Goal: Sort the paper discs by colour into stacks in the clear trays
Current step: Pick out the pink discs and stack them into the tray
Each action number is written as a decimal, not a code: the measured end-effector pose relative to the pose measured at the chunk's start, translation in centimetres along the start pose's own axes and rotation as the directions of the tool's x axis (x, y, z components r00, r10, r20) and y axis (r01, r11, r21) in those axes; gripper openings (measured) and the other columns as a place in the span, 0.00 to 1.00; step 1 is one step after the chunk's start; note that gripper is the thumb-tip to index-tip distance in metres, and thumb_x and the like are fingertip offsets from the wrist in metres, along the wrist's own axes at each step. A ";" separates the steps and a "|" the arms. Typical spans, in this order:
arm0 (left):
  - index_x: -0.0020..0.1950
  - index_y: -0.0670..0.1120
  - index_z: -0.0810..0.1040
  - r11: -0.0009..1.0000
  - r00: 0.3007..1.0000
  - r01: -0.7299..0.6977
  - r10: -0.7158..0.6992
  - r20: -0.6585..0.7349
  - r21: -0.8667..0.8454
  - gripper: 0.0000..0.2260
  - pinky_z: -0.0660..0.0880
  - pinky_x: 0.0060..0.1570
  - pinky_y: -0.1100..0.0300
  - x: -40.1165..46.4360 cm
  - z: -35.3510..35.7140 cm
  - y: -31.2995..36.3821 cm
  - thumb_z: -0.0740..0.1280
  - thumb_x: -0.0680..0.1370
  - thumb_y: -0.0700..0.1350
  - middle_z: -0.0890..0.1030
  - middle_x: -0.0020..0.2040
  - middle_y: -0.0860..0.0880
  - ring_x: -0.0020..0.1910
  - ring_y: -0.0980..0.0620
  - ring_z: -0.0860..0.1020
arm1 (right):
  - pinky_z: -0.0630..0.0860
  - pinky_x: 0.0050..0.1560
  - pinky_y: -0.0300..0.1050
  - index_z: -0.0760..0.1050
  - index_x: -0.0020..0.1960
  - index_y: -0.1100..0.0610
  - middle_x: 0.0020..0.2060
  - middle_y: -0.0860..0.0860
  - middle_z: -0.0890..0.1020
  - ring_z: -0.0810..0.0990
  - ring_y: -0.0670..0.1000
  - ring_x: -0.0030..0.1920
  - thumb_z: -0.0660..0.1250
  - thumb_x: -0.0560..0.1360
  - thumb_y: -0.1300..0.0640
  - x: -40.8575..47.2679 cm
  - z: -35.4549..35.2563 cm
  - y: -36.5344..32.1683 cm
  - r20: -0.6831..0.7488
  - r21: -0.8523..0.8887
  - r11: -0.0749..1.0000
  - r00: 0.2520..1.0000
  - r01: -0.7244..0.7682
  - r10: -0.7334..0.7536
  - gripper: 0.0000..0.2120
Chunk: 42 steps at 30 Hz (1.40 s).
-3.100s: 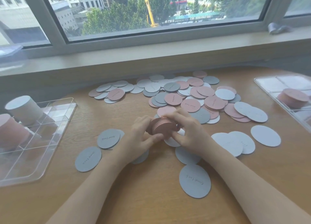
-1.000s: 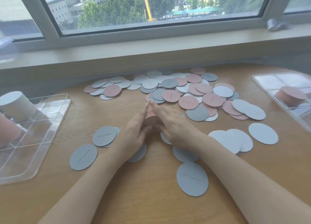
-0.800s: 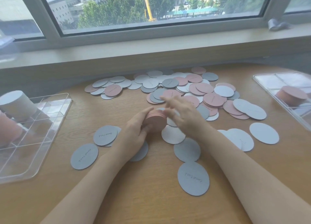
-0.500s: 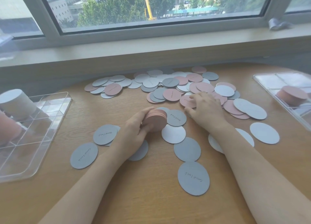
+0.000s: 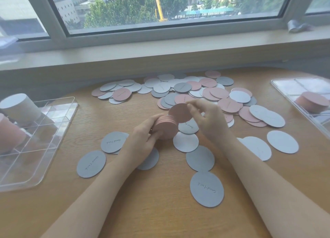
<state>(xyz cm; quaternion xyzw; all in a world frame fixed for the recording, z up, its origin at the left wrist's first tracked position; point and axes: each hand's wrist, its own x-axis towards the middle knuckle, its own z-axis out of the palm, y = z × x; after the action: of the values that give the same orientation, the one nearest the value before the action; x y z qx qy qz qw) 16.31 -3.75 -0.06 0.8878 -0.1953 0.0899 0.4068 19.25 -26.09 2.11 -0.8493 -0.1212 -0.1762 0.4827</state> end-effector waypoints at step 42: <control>0.64 0.52 0.77 0.999 1.000 0.024 -0.024 -0.005 0.041 0.15 0.65 0.41 0.71 -0.2 -0.1 0.2 0.72 0.77 0.44 0.80 0.50 0.58 0.39 0.70 0.72 | 0.66 0.61 0.51 0.81 0.59 0.51 0.53 0.52 0.84 0.78 0.56 0.57 0.68 0.75 0.44 2.8 -6.7 5.6 -0.182 -0.733 0.624 0.962 -0.270 0.202 0.16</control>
<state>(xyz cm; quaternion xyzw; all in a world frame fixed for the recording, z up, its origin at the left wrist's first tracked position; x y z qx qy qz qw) 16.07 -3.70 0.08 0.8981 -0.1816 0.0911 0.3899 22.66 -34.61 2.07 -0.9727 0.0947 -0.1802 0.1117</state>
